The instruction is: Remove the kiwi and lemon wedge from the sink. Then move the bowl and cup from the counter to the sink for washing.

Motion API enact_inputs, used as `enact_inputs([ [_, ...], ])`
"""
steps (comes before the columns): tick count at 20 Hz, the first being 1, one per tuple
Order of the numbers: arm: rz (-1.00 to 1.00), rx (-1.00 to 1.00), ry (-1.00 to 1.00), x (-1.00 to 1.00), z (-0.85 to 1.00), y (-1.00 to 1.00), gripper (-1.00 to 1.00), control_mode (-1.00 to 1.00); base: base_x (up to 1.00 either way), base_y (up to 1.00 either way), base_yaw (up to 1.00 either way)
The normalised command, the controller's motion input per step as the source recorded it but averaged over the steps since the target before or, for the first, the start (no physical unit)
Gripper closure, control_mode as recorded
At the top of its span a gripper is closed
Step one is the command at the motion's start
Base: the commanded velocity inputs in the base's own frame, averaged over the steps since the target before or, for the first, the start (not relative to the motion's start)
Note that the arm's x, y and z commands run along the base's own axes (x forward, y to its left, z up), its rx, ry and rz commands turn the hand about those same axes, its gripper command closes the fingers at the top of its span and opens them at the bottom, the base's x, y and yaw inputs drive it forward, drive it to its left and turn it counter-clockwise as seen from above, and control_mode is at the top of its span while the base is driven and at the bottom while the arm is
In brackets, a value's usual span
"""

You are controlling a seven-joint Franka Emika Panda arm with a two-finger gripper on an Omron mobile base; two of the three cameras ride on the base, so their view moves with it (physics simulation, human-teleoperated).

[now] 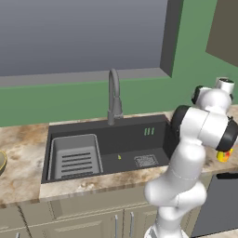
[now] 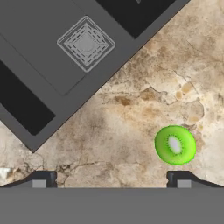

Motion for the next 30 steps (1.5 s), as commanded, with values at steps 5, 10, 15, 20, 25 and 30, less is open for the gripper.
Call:
enact_inputs([
  [5,-0.17,0.0,-0.08,-0.23,0.21,0.22,-1.0,-1.0,0.0,0.0,0.0],
  [10,-0.21,0.0,-0.04,-0.27,0.2,0.26,-1.0,-1.0,0.0,0.0,0.0],
  [15,-0.11,0.11,-0.06,-0.32,0.02,0.1,-1.0,-1.0,0.0,0.0,0.0],
  [20,-0.04,0.16,-0.02,-0.26,-0.03,0.1,-1.0,-1.0,0.0,0.0,0.0],
  [25,-0.01,0.21,-0.11,-0.22,0.06,0.28,-1.0,-1.0,0.0,0.0,0.0],
  [30,-0.13,0.11,-0.04,-0.11,0.1,0.42,-1.0,-1.0,0.0,0.0,0.0],
])
